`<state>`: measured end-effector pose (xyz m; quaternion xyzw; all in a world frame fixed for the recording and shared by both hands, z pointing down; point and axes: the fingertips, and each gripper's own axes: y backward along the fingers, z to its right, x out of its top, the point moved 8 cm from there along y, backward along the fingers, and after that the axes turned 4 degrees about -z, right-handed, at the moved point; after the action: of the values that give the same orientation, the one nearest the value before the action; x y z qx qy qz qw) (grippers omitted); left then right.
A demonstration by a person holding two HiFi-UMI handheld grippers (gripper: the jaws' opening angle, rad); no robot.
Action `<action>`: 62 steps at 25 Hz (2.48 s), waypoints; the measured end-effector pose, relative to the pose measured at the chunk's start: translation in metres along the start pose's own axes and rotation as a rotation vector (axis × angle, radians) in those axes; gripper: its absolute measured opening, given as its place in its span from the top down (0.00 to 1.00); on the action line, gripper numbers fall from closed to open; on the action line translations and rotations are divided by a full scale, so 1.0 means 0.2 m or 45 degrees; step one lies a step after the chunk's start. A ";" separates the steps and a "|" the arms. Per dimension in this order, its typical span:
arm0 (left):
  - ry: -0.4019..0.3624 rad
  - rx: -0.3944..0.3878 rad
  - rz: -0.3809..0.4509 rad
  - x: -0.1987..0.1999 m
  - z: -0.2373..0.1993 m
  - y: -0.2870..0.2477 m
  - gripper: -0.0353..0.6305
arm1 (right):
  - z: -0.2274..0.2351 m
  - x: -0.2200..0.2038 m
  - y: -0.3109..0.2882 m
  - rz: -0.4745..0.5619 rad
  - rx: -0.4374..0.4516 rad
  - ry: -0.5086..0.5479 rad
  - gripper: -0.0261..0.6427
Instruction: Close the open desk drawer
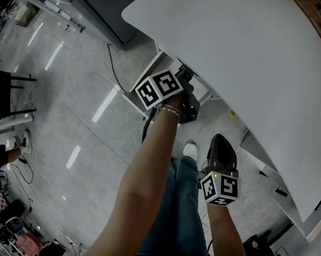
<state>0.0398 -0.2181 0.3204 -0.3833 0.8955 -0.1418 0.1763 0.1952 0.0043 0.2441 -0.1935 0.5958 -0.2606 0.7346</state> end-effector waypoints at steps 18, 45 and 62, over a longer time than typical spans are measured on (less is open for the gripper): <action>0.056 -0.057 -0.011 0.00 -0.05 0.27 0.87 | -0.08 -0.06 0.12 0.050 -0.004 0.001 0.97; 0.067 0.019 0.247 -0.28 -0.46 1.01 0.94 | -0.02 -0.16 0.07 -0.033 0.149 0.128 0.97; 0.195 0.246 0.186 -0.49 -0.97 1.10 0.94 | -0.15 -0.44 -0.13 -0.249 0.241 0.231 0.96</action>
<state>-0.1188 0.0239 0.4289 -0.2864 0.9140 -0.2428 0.1535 0.1486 0.0384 0.3215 -0.1561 0.6109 -0.4021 0.6639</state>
